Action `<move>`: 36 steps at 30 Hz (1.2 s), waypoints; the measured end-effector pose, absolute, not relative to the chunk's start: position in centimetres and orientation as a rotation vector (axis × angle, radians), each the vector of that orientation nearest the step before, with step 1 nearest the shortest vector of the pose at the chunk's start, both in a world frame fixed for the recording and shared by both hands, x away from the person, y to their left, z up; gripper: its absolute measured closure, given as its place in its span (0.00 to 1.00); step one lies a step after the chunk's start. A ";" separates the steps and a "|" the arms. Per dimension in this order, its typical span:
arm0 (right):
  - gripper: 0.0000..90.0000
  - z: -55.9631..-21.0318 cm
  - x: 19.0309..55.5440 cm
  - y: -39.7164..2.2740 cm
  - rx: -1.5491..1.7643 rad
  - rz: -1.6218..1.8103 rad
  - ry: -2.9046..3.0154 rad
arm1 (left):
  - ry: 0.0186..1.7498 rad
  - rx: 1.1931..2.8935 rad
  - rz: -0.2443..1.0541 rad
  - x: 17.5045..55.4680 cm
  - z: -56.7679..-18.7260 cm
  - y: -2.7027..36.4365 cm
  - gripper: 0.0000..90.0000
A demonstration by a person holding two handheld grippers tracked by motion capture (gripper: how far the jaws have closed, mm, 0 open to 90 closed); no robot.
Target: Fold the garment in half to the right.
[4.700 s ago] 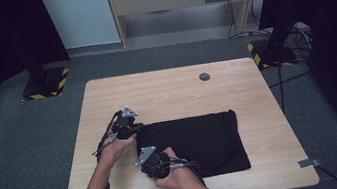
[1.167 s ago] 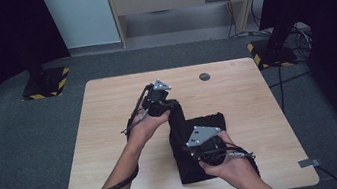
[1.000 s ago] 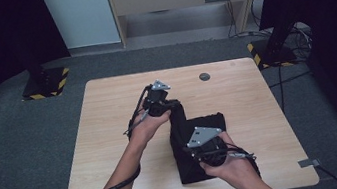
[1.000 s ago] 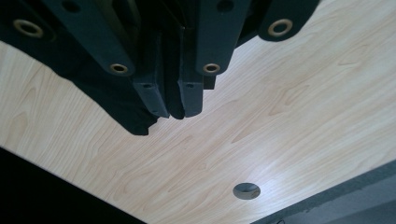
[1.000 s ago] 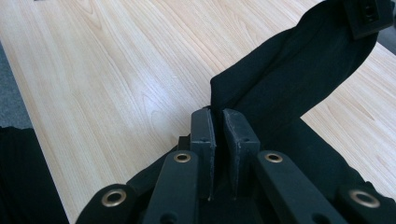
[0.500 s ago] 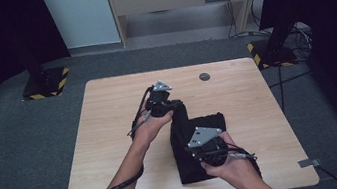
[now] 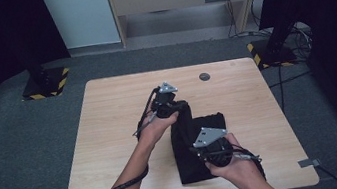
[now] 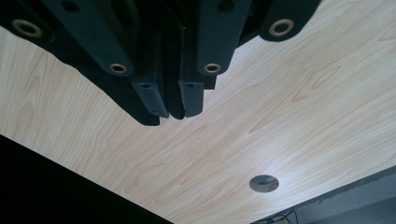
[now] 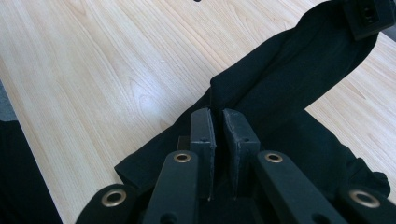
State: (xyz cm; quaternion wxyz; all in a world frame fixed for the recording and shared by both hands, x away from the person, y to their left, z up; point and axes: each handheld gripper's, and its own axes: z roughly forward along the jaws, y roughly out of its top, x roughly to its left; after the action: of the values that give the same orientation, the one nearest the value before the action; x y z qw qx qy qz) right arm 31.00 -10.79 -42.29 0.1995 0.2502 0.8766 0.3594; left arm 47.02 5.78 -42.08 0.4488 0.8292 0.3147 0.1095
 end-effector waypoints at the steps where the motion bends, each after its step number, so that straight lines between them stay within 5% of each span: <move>1: 0.93 -42.3 31.0 -10.9 0.701 1.006 2.451 | 0.774 2.053 0.273 47.0 -42.2 5.7 0.92; 36: 0.93 -43.6 30.6 -12.4 0.762 1.004 2.446 | 0.675 2.092 0.320 47.0 -43.3 3.0 0.90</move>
State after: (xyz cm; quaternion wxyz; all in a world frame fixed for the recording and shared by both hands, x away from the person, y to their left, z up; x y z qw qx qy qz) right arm 30.64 -12.40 -43.62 0.1936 0.2717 0.8722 0.3578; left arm 47.00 3.04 -43.32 0.4442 0.8437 0.2721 0.1292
